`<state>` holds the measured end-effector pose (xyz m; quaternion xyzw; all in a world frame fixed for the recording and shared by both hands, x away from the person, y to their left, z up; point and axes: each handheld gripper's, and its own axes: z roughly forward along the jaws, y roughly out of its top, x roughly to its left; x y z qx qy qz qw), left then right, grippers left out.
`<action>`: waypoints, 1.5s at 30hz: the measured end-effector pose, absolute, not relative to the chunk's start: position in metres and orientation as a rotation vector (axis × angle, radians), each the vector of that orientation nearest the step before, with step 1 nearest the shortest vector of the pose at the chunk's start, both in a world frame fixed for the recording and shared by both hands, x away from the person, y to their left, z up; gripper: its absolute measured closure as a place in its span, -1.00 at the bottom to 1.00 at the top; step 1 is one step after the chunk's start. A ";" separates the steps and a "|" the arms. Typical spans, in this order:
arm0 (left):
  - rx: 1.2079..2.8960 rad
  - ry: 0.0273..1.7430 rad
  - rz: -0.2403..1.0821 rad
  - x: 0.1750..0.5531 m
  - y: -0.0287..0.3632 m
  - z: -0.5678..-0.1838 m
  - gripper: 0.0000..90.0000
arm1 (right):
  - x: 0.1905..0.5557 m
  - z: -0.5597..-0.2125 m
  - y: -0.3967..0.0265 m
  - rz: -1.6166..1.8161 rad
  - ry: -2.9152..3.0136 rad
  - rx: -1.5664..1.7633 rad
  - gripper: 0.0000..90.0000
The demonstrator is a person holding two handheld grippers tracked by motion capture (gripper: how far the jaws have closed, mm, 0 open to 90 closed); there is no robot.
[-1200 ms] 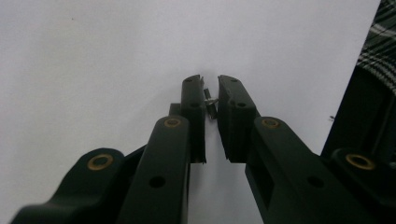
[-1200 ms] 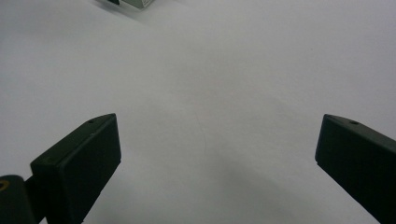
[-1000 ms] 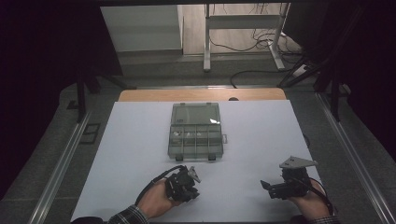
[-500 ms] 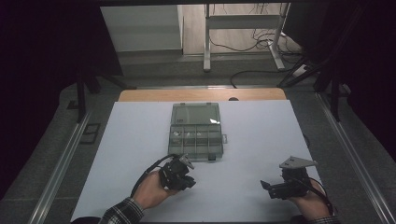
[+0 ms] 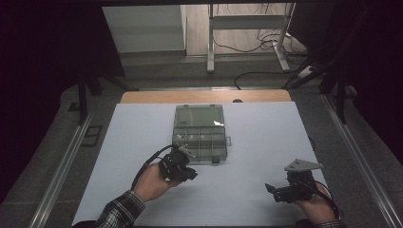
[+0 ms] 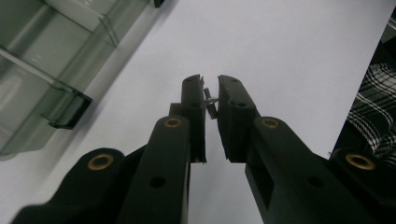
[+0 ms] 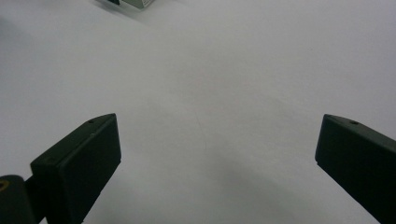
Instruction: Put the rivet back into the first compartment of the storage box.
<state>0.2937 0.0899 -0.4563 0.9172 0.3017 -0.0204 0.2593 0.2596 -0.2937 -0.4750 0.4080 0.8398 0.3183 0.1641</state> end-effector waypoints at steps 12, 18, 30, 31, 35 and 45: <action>2.474 0.844 -0.026 0.309 0.097 -0.443 0.82 | 0.260 -0.475 -0.294 0.909 2.391 1.166 -0.99; 2.471 0.862 -0.004 0.316 0.101 -0.438 0.82 | 0.260 -0.475 -0.294 0.909 2.392 1.165 -0.99; 2.465 0.895 0.034 0.332 0.107 -0.433 0.82 | 0.259 -0.475 -0.294 0.912 2.392 1.166 -0.99; 2.464 0.899 0.033 0.333 0.107 -0.432 0.82 | 0.259 -0.475 -0.295 0.913 2.392 1.166 -0.99; 2.461 0.912 0.044 0.339 0.109 -0.430 0.82 | 0.259 -0.474 -0.295 0.918 2.391 1.169 -0.99; 2.443 0.961 0.067 0.355 0.115 -0.425 0.82 | 0.259 -0.474 -0.295 0.922 2.393 1.169 -0.99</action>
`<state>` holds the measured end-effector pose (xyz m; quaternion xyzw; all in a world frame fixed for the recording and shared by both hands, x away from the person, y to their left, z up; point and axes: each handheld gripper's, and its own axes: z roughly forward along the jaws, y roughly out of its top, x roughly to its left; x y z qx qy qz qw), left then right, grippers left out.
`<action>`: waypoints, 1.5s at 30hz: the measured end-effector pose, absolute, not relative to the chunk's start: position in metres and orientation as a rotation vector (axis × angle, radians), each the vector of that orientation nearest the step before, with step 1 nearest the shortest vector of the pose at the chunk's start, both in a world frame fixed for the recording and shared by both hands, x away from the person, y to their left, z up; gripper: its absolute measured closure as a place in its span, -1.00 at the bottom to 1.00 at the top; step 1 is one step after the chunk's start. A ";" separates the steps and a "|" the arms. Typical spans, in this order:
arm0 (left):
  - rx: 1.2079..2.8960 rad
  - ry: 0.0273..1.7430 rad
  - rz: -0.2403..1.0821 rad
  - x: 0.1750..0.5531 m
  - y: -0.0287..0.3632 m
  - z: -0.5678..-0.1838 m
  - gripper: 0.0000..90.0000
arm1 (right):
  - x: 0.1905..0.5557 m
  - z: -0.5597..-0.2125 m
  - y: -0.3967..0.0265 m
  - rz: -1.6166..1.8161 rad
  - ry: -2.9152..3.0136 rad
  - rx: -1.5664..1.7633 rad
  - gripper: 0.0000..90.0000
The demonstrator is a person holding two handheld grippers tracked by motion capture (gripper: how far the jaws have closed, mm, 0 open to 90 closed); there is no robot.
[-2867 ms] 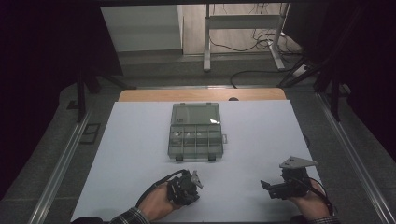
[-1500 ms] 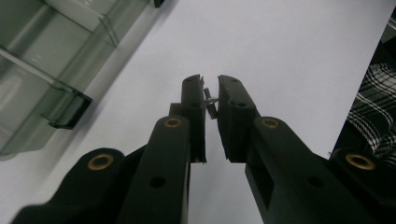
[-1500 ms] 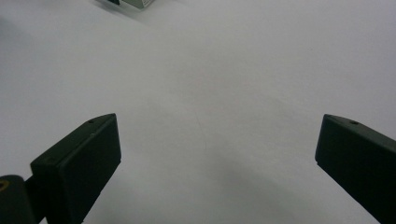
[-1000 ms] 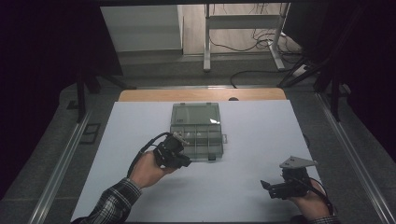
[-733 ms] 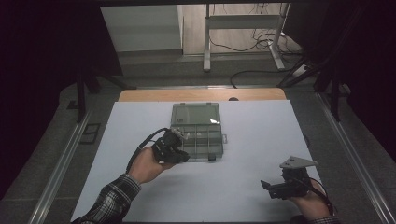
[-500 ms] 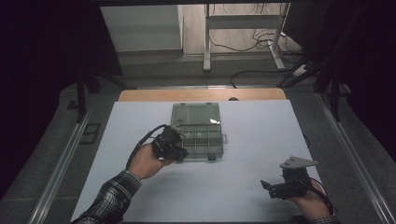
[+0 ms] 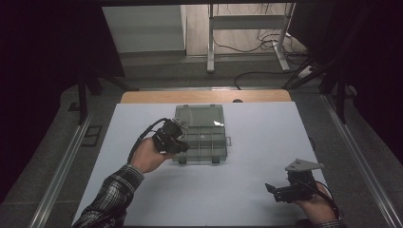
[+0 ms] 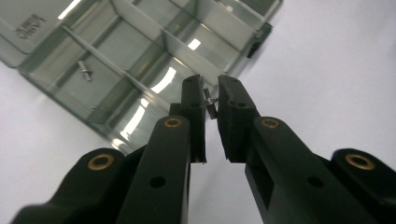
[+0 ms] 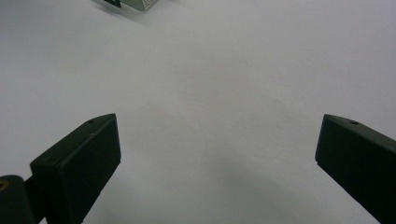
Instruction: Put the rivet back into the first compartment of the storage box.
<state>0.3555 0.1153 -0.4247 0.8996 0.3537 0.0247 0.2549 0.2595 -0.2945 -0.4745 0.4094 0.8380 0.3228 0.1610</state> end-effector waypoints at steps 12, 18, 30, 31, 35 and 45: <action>2.426 1.027 0.114 0.377 0.125 -0.424 0.82 | 0.260 -0.475 -0.294 0.918 2.395 1.165 -0.99; 2.430 1.047 0.139 0.387 0.126 -0.424 0.82 | 0.260 -0.475 -0.294 0.915 2.396 1.165 -0.99; 2.414 1.094 0.184 0.405 0.128 -0.432 0.82 | 0.260 -0.475 -0.294 0.916 2.398 1.165 -0.99; 2.416 1.100 0.186 0.406 0.127 -0.434 0.82 | 0.260 -0.475 -0.294 0.916 2.399 1.165 -0.99; 2.412 1.111 0.188 0.410 0.128 -0.438 0.82 | 0.260 -0.475 -0.294 0.916 2.401 1.163 -0.99; 2.416 1.152 0.193 0.419 0.126 -0.455 0.82 | 0.260 -0.475 -0.294 0.918 2.402 1.160 -0.99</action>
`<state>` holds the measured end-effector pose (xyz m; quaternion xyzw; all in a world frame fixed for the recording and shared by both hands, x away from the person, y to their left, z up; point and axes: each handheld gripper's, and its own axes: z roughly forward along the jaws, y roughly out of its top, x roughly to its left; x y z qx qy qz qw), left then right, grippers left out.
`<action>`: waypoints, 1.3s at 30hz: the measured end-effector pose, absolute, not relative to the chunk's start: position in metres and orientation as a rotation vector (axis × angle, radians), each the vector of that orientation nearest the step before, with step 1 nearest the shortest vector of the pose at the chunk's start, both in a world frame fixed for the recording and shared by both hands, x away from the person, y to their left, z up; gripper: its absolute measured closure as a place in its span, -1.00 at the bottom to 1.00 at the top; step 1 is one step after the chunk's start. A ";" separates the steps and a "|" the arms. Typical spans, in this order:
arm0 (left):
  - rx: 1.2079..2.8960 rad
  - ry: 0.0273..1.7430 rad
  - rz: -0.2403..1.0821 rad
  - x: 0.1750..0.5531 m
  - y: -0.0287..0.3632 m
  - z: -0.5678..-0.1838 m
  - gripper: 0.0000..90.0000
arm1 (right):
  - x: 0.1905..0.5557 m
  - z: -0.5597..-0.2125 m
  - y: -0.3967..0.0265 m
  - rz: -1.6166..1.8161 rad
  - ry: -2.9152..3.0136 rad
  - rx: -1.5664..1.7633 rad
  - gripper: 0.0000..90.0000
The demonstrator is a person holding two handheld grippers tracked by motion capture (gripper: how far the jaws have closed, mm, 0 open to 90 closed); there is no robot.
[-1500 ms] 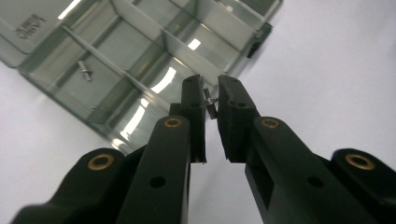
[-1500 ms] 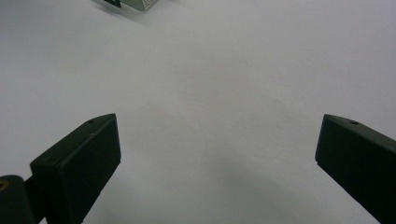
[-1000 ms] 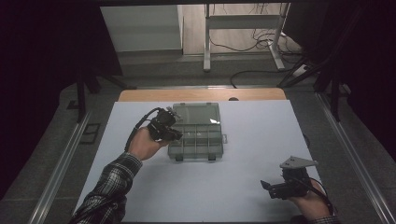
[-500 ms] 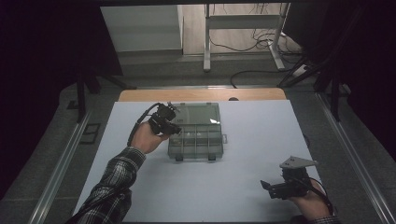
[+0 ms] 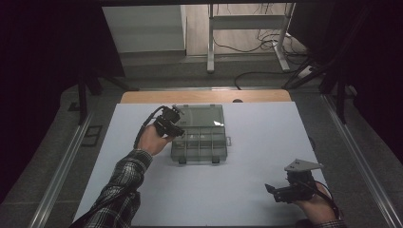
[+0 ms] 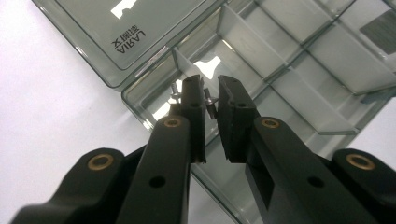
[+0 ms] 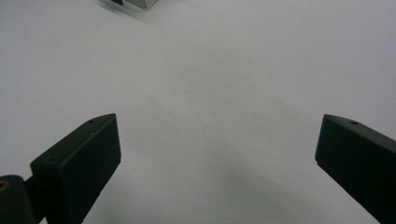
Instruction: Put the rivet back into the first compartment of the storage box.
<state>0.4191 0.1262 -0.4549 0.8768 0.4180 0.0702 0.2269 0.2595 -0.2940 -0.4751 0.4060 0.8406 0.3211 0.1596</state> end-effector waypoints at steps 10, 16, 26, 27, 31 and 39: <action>2.396 1.189 0.198 0.425 0.128 -0.466 0.81 | 0.259 -0.475 -0.294 0.919 2.406 1.156 -0.99; 2.396 1.196 0.199 0.427 0.130 -0.470 0.81 | 0.259 -0.475 -0.294 0.917 2.410 1.151 -0.99; 2.387 1.202 0.190 0.429 0.128 -0.476 0.78 | 0.259 -0.476 -0.294 0.918 2.414 1.153 -0.98; 2.384 1.204 0.192 0.429 0.128 -0.476 0.75 | 0.259 -0.476 -0.294 0.918 2.414 1.153 -0.98; 2.375 1.203 0.188 0.428 0.129 -0.475 0.71 | 0.259 -0.476 -0.294 0.917 2.414 1.155 -0.98; 2.350 1.205 0.191 0.425 0.132 -0.471 0.55 | 0.259 -0.475 -0.294 0.917 2.411 1.154 -0.98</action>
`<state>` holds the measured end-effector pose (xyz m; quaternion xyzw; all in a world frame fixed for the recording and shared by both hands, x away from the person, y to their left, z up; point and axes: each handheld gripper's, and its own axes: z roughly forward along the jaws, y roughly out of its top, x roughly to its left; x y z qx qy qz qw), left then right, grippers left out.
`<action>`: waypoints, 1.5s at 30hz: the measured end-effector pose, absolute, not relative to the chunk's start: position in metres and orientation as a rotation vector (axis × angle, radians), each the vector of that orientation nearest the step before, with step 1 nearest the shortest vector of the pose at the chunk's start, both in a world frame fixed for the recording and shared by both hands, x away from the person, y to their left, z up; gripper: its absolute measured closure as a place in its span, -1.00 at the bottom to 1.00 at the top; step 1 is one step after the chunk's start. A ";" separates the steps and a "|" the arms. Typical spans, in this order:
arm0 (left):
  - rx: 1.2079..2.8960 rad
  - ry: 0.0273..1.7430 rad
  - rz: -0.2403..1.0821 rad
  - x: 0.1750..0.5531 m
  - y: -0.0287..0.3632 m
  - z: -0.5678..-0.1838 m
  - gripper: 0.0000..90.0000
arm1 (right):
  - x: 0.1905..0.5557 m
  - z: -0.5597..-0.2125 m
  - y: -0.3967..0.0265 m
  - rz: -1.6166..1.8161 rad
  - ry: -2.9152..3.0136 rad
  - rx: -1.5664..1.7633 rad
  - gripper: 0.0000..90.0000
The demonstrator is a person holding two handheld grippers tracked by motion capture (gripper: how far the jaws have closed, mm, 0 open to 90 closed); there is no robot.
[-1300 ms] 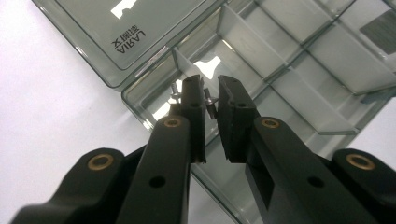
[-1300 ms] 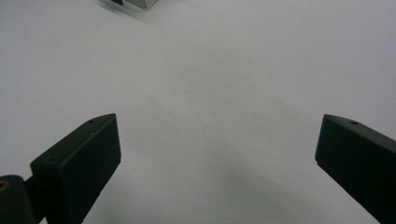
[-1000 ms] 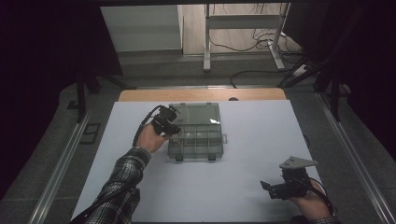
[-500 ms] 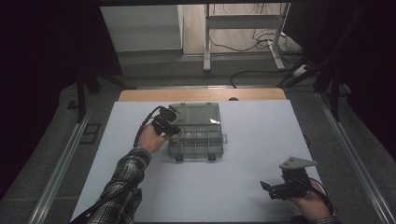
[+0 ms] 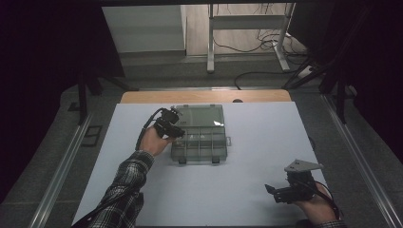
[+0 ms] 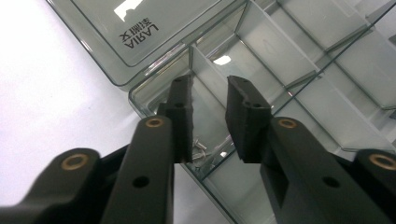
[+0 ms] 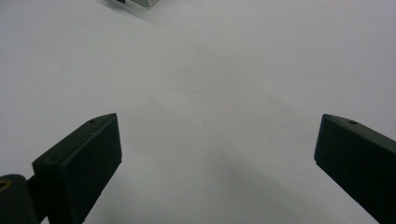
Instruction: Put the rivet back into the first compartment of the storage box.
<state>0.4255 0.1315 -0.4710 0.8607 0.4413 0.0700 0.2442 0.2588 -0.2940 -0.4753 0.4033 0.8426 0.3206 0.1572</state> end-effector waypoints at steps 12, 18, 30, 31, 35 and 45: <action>2.325 1.178 0.211 0.418 0.135 -0.461 0.04 | 0.259 -0.475 -0.294 0.914 2.413 1.150 -0.98; 2.308 1.143 0.208 0.413 0.137 -0.456 -0.13 | 0.259 -0.476 -0.294 0.914 2.413 1.153 -0.98; 2.268 1.097 0.201 0.400 0.138 -0.448 -0.49 | 0.259 -0.475 -0.294 0.913 2.415 1.148 -0.98; 2.264 1.095 0.194 0.399 0.138 -0.447 -0.51 | 0.259 -0.476 -0.294 0.912 2.415 1.148 -0.98; 2.250 1.093 0.177 0.396 0.142 -0.445 -0.60 | 0.259 -0.476 -0.294 0.913 2.412 1.156 -0.98; 2.241 1.051 0.171 0.384 0.144 -0.442 -0.79 | 0.259 -0.476 -0.294 0.906 2.416 1.149 -0.98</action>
